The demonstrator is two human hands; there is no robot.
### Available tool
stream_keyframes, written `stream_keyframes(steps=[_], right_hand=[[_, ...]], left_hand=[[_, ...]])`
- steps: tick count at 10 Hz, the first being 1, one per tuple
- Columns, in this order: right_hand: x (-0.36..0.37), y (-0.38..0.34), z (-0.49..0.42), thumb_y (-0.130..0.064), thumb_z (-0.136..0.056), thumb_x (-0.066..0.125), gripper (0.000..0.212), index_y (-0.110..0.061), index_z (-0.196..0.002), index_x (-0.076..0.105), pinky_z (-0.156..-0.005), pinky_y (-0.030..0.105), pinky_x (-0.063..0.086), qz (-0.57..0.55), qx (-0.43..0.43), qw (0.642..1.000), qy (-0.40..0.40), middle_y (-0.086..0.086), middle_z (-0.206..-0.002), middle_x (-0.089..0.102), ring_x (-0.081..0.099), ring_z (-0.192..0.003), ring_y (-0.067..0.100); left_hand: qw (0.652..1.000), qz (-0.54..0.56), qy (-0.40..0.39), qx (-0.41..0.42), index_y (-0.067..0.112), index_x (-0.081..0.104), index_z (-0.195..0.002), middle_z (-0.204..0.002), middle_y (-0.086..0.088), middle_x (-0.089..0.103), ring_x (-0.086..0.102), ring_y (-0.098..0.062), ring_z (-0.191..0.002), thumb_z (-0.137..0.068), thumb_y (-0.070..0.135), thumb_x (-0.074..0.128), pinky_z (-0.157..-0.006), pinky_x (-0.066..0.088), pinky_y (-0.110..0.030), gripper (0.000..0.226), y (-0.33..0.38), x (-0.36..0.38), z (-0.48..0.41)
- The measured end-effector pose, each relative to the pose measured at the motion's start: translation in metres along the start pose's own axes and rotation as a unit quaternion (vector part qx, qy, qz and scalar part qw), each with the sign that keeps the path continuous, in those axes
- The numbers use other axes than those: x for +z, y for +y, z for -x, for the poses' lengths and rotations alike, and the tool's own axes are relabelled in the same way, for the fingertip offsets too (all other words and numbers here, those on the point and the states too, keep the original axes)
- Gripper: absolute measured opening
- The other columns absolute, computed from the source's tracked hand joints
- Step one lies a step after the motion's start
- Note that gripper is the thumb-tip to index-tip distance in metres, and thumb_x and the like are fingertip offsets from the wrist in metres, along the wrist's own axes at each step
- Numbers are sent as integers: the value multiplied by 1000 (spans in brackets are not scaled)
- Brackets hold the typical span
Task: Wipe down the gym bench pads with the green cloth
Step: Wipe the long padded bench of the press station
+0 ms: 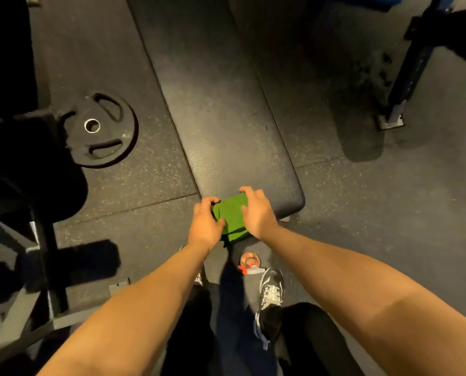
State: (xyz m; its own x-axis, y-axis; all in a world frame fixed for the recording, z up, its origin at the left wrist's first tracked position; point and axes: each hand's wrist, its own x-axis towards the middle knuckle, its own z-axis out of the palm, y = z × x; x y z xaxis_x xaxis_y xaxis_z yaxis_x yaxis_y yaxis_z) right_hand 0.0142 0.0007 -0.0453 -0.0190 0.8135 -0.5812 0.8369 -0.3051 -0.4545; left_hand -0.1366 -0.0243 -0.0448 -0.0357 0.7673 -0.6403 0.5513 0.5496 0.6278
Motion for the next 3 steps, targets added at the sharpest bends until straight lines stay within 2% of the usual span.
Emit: stream_keyframes(steps=[1,2,3], right_hand=[[11,2,-4,-6,-85,36,45,-9,-121,62,-79,43,47,45,-48,992,105,17,-108,53,51,-93,35],[14,-1,0,-19,-81,33,40,-14,-99,69,-68,41,48,101,-101,984,110,11,-97,60,55,-84,33],[2,-7,4,-18,-82,38,41,-14,-106,72,-84,45,49,139,-106,982,69,10,-113,62,58,-103,37]], left_hand=[[987,-107,71,97,17,58,-127,-141,-10,40,41,-27,-123,-84,0,64,-104,28,-23,47,-13,12,-2],[955,-243,38,164,20,56,-138,-154,-11,38,33,-35,-136,-89,13,63,-115,28,-44,50,-18,12,-3],[942,-302,-43,138,22,35,-154,-166,-9,18,17,-33,-149,-99,21,51,-120,23,-45,58,-5,6,2]])
